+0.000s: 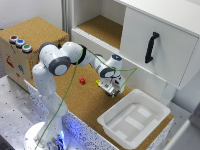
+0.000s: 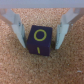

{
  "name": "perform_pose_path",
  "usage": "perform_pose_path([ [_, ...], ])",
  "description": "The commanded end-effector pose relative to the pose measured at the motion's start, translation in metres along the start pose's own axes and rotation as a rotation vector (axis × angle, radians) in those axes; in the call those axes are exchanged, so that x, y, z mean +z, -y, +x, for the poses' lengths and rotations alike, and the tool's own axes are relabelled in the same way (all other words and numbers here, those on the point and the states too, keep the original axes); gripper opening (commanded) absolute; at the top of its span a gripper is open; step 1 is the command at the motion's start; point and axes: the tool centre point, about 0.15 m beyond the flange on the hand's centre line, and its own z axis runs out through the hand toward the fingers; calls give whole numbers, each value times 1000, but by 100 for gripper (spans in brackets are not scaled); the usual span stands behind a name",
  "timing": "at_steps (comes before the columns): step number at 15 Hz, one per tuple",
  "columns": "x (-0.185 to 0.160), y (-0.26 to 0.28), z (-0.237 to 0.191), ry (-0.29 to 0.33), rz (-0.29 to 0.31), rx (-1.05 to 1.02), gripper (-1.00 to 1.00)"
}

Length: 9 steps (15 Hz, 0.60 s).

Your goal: Grasp the purple block and rotate it right

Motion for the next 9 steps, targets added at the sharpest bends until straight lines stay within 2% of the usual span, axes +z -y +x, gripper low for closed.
perform_pose_path([
  [1, -23, -1, 10, 12, 27, 20, -100],
  [3, -24, -10, 17, 29, 100, 166, -100],
  [6, -35, -7, 24, -28, 75, 360, -100],
  [9, -35, -6, 21, -47, 34, 553, -100],
])
